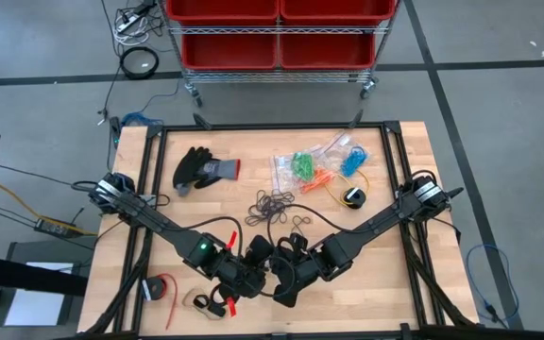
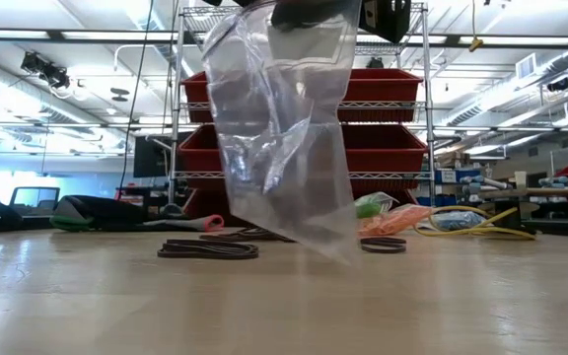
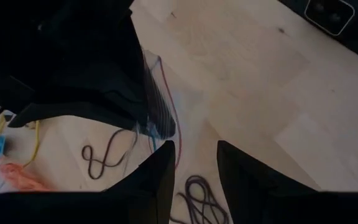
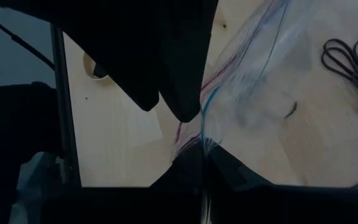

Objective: Sort rubber bands
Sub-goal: Open the transparent zip bag

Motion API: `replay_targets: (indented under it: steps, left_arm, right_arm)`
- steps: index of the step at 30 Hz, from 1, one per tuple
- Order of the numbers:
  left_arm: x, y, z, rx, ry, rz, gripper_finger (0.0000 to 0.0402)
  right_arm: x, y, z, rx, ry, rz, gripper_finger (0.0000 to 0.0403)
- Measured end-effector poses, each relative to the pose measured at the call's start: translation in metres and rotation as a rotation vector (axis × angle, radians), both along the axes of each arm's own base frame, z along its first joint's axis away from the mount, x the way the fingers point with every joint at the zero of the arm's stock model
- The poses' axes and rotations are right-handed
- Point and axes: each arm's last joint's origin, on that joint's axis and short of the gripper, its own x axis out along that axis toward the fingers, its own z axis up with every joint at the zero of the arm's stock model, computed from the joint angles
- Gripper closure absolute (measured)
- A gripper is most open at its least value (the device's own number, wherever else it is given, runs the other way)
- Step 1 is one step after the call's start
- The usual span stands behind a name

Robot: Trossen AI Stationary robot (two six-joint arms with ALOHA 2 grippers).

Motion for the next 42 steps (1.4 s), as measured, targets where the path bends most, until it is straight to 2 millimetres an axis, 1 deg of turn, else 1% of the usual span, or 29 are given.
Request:
replay_targets:
  steps: [5,10,12,18,28,34,37,39,42]
  left_arm:
    - [0.004,0.007,0.0,-0.007,0.005,0.016,0.0275]
    - [0.007,0.014,-0.001,-0.083,0.049,0.002,0.0274]
    - [0.009,0.016,-0.004,-0.083,0.06,0.012,0.0274]
    - [0.009,0.02,-0.005,-0.073,0.066,0.037,0.0274]
    - [0.011,0.017,-0.002,-0.015,-0.003,0.033,0.0274]
    - [0.012,0.013,-0.001,-0.032,-0.023,0.019,0.0274]
    - [0.012,0.012,-0.002,-0.084,0.012,0.006,0.0274]
    - [0.013,0.011,-0.004,-0.084,0.013,0.003,0.0274]
    - [0.017,0.007,-0.012,-0.081,0.017,0.001,0.0274]
  right_arm:
    - [0.0,0.0,0.0,-0.008,-0.003,-0.007,0.0403]
    - [0.003,0.001,0.004,-0.022,-0.039,0.033,0.0403]
    - [0.004,0.001,0.008,-0.029,-0.063,0.035,0.0403]
    - [0.006,0.001,0.01,-0.033,-0.097,0.033,0.0403]
    - [0.003,0.0,0.008,0.008,-0.045,0.013,0.0403]
    - [-0.005,0.001,0.003,-0.004,0.029,0.0,0.0403]
    - [-0.007,0.003,0.001,-0.012,0.051,0.0,0.0403]
    - [-0.008,0.004,0.001,-0.012,0.049,0.01,0.0403]
    - [-0.008,0.004,0.0,-0.02,0.057,0.018,0.0403]
